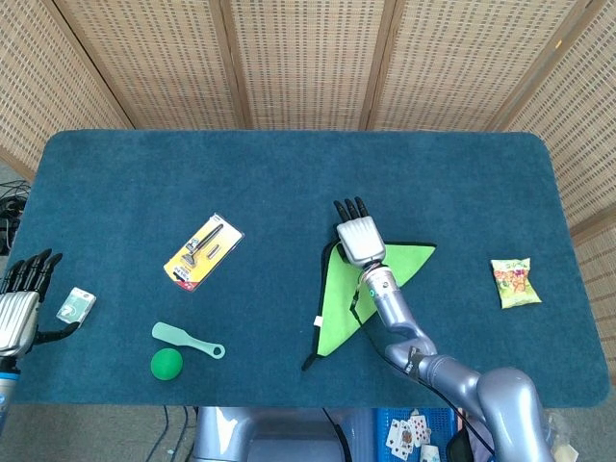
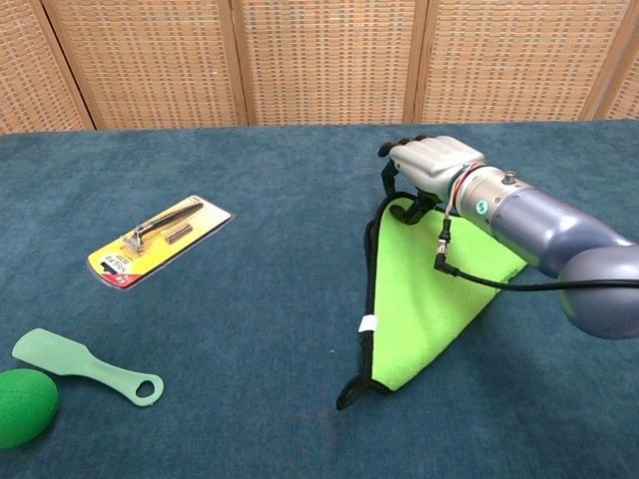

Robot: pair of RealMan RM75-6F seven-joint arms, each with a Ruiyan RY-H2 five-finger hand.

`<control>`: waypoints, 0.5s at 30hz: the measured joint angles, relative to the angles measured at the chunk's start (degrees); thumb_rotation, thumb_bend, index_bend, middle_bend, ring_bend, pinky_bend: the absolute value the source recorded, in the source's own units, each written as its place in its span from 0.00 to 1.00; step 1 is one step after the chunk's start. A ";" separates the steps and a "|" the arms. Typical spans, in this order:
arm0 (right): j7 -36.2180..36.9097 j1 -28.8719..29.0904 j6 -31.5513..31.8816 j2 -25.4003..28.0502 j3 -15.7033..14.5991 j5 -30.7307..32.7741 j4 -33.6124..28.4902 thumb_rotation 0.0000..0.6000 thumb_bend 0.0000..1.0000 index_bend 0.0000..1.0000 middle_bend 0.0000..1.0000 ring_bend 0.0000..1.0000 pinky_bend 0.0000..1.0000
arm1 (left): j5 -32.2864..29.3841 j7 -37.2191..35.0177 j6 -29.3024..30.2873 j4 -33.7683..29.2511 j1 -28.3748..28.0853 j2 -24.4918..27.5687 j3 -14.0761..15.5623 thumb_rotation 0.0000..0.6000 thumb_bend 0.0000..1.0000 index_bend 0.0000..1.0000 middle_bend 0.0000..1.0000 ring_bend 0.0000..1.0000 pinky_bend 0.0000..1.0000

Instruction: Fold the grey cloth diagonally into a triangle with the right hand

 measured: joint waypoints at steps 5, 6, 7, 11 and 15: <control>-0.30 -0.21 -0.94 -0.03 -0.43 0.43 0.26 1.00 0.55 0.51 0.02 0.00 0.00 | -0.16 0.05 -0.16 -0.04 -0.02 0.07 0.04 1.00 0.06 0.00 0.00 0.00 0.00; -0.37 -0.28 -1.10 0.05 -0.50 0.52 0.16 1.00 0.53 0.47 0.01 0.00 0.00 | -0.16 0.06 -0.15 -0.05 -0.02 0.08 0.03 1.00 0.06 0.00 0.00 0.00 0.00; -0.46 -0.37 -1.23 0.16 -0.58 0.59 -0.01 1.00 0.49 0.40 0.00 0.00 0.00 | -0.14 0.08 -0.11 -0.08 -0.02 0.09 0.03 1.00 0.06 0.00 0.00 0.00 0.00; -0.91 -0.72 -1.15 0.96 -0.67 0.85 -1.38 1.00 0.37 0.18 0.00 0.00 0.00 | 0.09 0.18 0.09 -0.24 0.01 0.09 0.10 1.00 0.06 0.00 0.00 0.00 0.00; -1.64 -0.77 -0.15 2.05 -0.32 0.96 -3.07 1.00 0.33 0.08 0.00 0.00 0.00 | 0.38 0.28 0.40 -0.44 0.06 0.10 0.16 1.00 0.06 0.00 0.00 0.00 0.00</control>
